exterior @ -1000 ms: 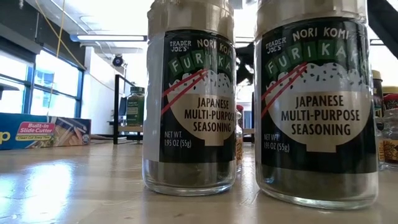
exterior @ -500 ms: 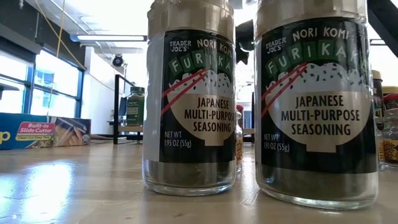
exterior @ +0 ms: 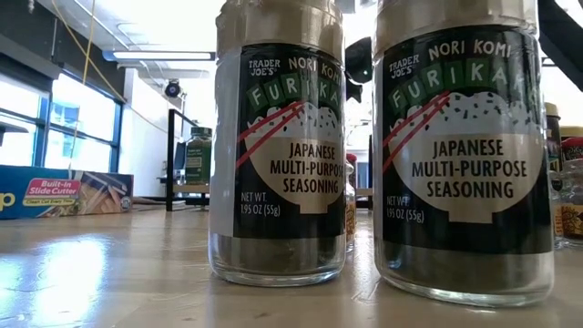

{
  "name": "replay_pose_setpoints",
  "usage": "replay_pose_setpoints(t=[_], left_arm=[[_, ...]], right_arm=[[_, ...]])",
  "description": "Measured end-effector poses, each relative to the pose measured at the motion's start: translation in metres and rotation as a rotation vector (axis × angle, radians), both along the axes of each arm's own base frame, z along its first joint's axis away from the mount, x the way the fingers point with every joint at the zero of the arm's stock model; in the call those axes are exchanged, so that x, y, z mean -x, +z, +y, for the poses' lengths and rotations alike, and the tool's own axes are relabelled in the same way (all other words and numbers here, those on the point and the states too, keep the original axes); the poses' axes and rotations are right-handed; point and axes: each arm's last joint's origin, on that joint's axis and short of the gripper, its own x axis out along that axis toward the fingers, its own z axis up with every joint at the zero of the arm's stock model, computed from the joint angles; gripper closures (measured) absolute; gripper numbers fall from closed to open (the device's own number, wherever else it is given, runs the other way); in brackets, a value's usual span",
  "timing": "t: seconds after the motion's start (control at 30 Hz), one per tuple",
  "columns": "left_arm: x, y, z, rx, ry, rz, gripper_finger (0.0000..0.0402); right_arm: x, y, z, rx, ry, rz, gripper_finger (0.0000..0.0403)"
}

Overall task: Shelf spices
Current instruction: Put the white seasoning bottle on the shelf and align it with the other white seasoning bottle, then put the gold seasoning bottle on the shelf to the top right of the white seasoning bottle

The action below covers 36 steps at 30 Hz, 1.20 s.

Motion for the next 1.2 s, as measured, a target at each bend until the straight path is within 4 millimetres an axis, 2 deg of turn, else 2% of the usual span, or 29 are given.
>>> replay_pose_setpoints(t=[0.27, 0.93, 1.07, 1.2], left_arm=[[-0.001, 0.0, 0.001, -0.001, 0.005, 0.0, 0.0326], [-0.001, 0.0, 0.001, -0.004, 0.003, 0.004, 0.0326], [-0.001, 0.0, 0.001, 0.002, 0.004, 0.008, 0.0326], [-0.001, -0.001, 0.001, 0.028, 0.01, 0.013, 0.0326]], right_arm=[[-0.004, -0.007, -0.003, 0.018, -0.007, -0.018, 0.0402], [-0.01, 0.002, -0.003, 0.01, -0.081, -0.104, 0.0402], [-0.003, 0.018, 0.007, 0.004, -0.013, -0.082, 0.0402], [0.015, 0.054, 0.032, 0.113, 0.06, 0.012, 0.0403]])
